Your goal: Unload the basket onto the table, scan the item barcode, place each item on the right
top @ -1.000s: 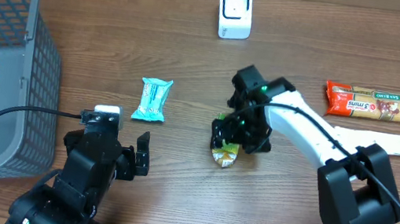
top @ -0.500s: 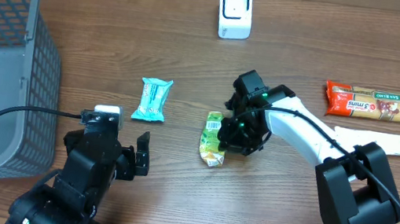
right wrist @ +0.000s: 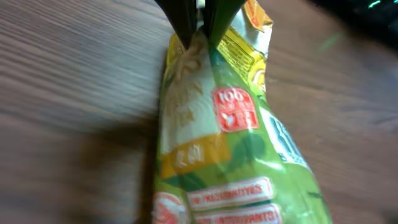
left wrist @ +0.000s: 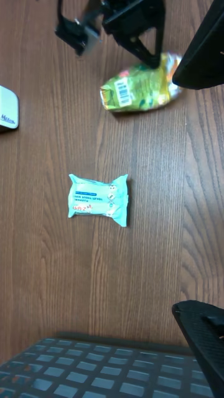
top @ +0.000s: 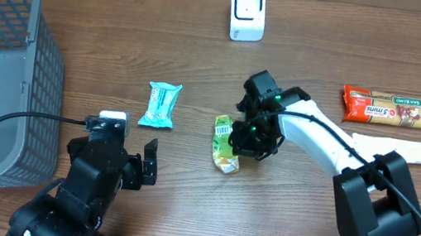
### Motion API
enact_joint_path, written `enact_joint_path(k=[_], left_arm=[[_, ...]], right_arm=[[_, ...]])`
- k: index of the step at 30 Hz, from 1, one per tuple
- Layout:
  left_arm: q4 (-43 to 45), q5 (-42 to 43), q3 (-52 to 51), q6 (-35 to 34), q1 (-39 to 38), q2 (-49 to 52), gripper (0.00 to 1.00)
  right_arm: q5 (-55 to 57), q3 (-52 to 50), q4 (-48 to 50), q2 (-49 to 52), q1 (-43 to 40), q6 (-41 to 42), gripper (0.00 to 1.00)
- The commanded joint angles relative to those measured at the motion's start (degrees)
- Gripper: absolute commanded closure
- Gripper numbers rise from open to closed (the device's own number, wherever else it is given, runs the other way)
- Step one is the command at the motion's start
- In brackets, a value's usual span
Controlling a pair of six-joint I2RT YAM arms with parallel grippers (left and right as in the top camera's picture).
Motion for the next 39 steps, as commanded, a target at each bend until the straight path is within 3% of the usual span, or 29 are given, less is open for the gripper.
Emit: enact_joint_path(k=[1, 6, 13, 14, 16, 17, 19, 23, 29, 39], left_arm=[[0.2, -0.76, -0.31, -0.81, -0.37, -0.13, 0.01], [0.2, -0.76, -0.31, -0.81, -0.37, -0.13, 0.0], [0.22, -0.76, -0.31, -0.81, -0.37, -0.13, 0.0], [0.22, -0.76, -0.31, -0.81, -0.37, -0.13, 0.0], [0.2, -0.76, -0.31, -0.81, -0.37, -0.13, 0.0], [0.22, -0.76, -0.31, -0.81, -0.37, -0.13, 0.0], [0.22, -0.76, -0.31, -0.81, -0.37, -0.13, 0.0], [0.22, -0.76, -0.31, -0.81, -0.37, -0.13, 0.0], [0.22, -0.76, -0.31, -0.81, -0.37, -0.13, 0.01], [0.2, -0.76, -0.31, -0.81, -0.37, -0.13, 0.0]], right_arm=[[16.87, 5.03, -3.26, -5.46, 0.94, -0.46, 0.96], [30.38, 5.33, -6.14, -5.44, 4.9, -0.42, 0.96], [33.53, 3.45, -4.11, -4.04, 11.93, -0.15, 0.95], [33.44, 3.32, -3.76, -3.63, 12.59, -0.15, 0.87], [31.93, 2.91, -2.86, -3.13, 13.4, -0.17, 0.46], [30.91, 2.86, -2.6, -3.13, 13.44, -0.15, 0.18], [30.34, 2.93, -2.12, -3.17, 12.94, -0.17, 0.02], [29.4, 4.44, -2.95, -3.32, 10.23, -0.66, 0.0], [18.03, 4.33, -4.17, -3.3, 7.02, -9.11, 0.02], [19.19, -1.86, 0.35, -3.23, 9.97, -9.62, 0.04]])
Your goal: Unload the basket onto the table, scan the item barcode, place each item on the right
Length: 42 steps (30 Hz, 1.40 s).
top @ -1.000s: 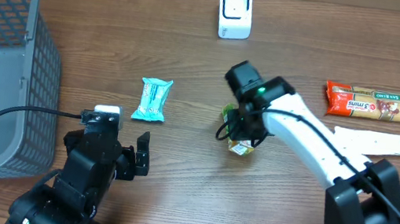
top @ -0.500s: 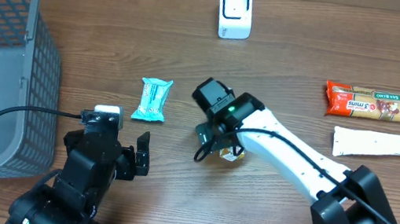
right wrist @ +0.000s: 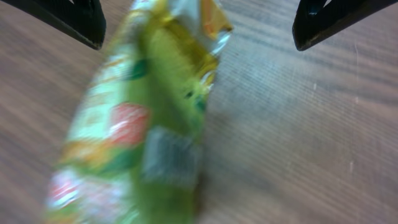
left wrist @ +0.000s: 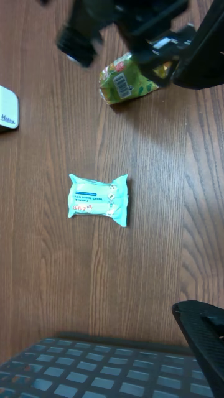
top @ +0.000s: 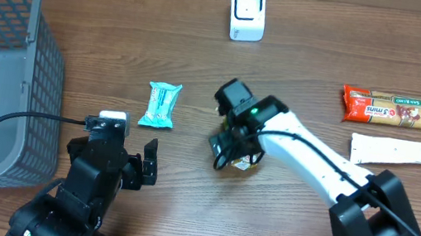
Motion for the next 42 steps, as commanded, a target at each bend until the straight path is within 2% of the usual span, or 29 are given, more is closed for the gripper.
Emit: enact_joint_path(k=[1, 4, 16, 29, 34, 36, 42], left_arm=[[0.22, -0.76, -0.31, -0.81, -0.37, -0.13, 0.0], [0.22, -0.76, -0.31, -0.81, -0.37, -0.13, 0.0], [0.22, -0.76, -0.31, -0.81, -0.37, -0.13, 0.0], [0.22, -0.76, -0.31, -0.81, -0.37, -0.13, 0.01], [0.22, -0.76, -0.31, -0.81, -0.37, -0.13, 0.0], [0.22, -0.76, -0.31, -0.81, -0.37, -0.13, 0.0], [0.22, -0.76, -0.31, -0.81, -0.37, -0.13, 0.0]], right_arm=[[-0.17, -1.81, 0.17, 0.2, -0.22, 0.2, 0.04], [-0.31, -2.73, 0.63, 0.2, -1.27, 0.24, 0.05], [-0.5, -4.02, 1.99, 0.2, -2.71, 0.2, 0.33], [-6.1, -5.62, 3.23, 3.21, -7.76, -3.23, 0.39], [-6.32, -7.02, 2.97, 3.45, -8.68, -3.19, 0.82], [-7.08, -6.99, 2.82, 3.43, -9.11, -3.13, 0.96], [-9.66, -5.57, 1.18, 3.37, -10.88, -2.97, 0.96]])
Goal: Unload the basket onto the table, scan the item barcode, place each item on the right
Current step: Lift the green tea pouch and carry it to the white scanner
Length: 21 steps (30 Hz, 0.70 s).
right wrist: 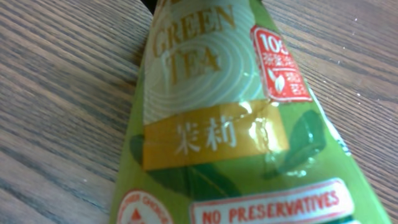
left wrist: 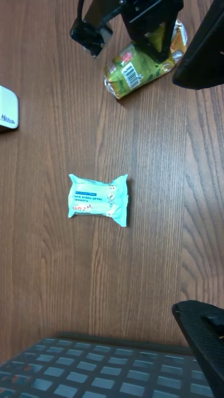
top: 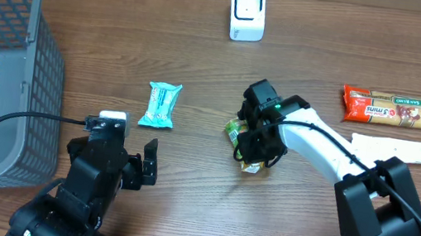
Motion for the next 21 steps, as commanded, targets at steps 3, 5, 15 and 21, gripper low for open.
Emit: enact_joint_path(k=[3, 5, 15, 21], left_arm=[[0.22, -0.76, -0.31, -0.81, -0.37, -0.13, 0.0], [0.22, -0.76, -0.31, -0.81, -0.37, -0.13, 0.0], [0.2, -0.76, -0.31, -0.81, -0.37, -0.13, 0.01], [0.22, -0.76, -0.31, -0.81, -0.37, -0.13, 0.0]], right_arm=[[-2.54, 2.62, -2.86, 1.09, -2.51, -0.28, 0.96], [-6.01, 5.07, -3.72, 0.13, -2.97, -1.44, 0.96], [-29.88, 24.35, -11.13, -4.98, -7.74, -7.76, 0.96], [-40.13, 34.16, -14.64, -5.05, -11.08, -7.74, 0.96]])
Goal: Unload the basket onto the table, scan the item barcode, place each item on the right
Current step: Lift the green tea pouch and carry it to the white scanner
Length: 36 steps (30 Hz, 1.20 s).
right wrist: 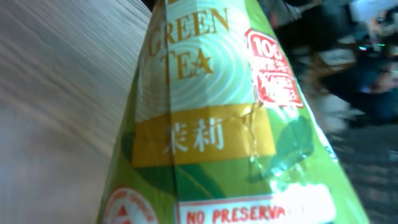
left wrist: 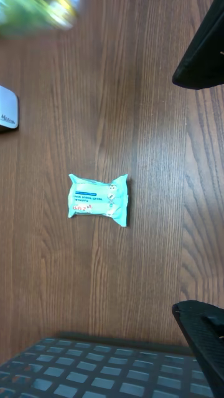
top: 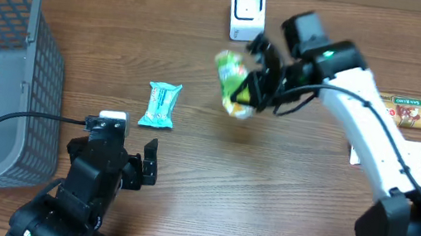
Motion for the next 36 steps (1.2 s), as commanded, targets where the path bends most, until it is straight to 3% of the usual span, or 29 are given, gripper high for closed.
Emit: enact_joint_path(k=[1, 10, 21, 30, 36], left_arm=[[0.22, -0.76, -0.31, -0.81, -0.37, -0.13, 0.0], [0.22, -0.76, -0.31, -0.81, -0.37, -0.13, 0.0], [0.22, -0.76, -0.31, -0.81, -0.37, -0.13, 0.0], [0.22, -0.76, -0.31, -0.81, -0.37, -0.13, 0.0], [0.22, -0.76, -0.31, -0.81, -0.37, -0.13, 0.01]], right_arm=[[-12.26, 5.79, -0.59, -3.06, -2.03, -1.25, 0.96], [-20.83, 9.62, -2.36, -3.21, -7.28, -0.85, 0.96], [-17.66, 9.62, -2.43, -3.21, -10.51, -0.87, 0.96], [-6.21, 9.99, -0.48, -3.21, -9.31, 2.45, 0.96], [19.34, 17.94, 0.04, -3.19, -5.44, 5.42, 0.97]])
